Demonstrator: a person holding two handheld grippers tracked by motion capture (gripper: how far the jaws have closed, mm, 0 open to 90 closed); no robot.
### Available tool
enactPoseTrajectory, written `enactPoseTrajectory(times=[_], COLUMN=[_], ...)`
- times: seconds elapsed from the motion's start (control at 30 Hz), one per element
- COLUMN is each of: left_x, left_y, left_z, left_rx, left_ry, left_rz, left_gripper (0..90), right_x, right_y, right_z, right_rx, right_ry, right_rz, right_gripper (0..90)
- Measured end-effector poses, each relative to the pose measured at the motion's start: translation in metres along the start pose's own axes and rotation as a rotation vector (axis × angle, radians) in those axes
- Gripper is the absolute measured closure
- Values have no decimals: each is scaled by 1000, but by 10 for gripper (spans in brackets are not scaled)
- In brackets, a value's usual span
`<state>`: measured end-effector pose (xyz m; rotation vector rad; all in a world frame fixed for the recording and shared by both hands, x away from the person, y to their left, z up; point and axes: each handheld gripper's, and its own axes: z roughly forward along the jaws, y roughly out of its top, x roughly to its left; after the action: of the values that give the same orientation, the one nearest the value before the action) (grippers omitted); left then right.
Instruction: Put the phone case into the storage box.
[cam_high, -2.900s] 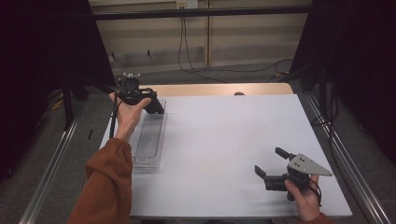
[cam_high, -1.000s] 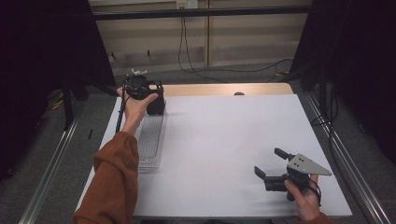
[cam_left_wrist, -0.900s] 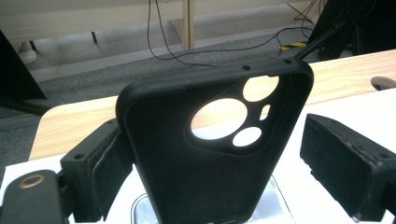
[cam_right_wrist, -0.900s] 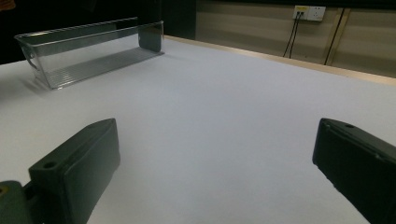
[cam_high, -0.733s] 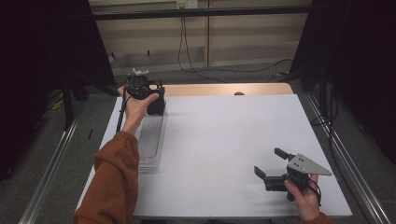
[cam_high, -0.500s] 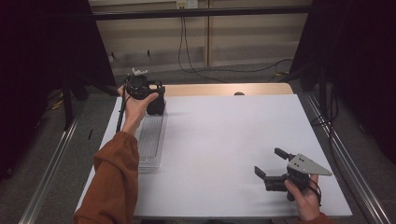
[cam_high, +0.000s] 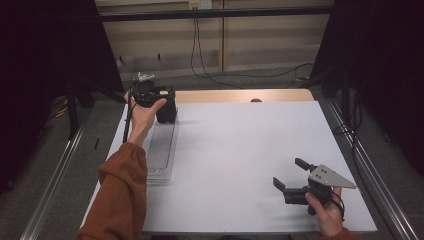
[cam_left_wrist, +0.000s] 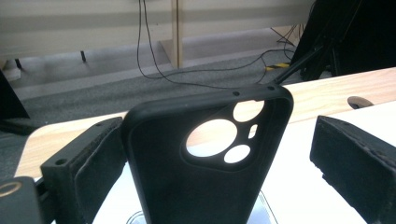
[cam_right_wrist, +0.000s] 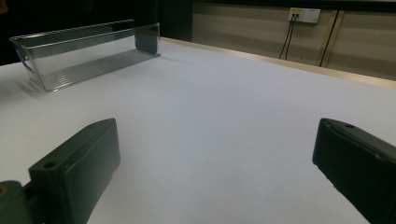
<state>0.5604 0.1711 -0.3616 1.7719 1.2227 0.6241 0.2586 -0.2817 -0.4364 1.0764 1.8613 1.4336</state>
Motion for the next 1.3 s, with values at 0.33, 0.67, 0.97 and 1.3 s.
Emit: enactPoseTrajectory(times=[0.33,0.67,0.97,1.3], left_x=[6,13,16,15], left_y=[-5,-15,-20,-24], left_z=[-6,-11,-20,-32], left_rx=[3,-25,-50,-99], left_ry=[-16,-37,-53,-72], left_rz=[-18,0,10,24], left_gripper=[35,29,30,31], right_x=[0,0,1,1], right_y=[0,0,1,1], right_z=[0,0,0,0], right_rx=[-1,-2,-3,-7], right_ry=[-3,-4,-2,-7], right_rz=[-3,-5,-10,-8], right_gripper=[5,5,5,5])
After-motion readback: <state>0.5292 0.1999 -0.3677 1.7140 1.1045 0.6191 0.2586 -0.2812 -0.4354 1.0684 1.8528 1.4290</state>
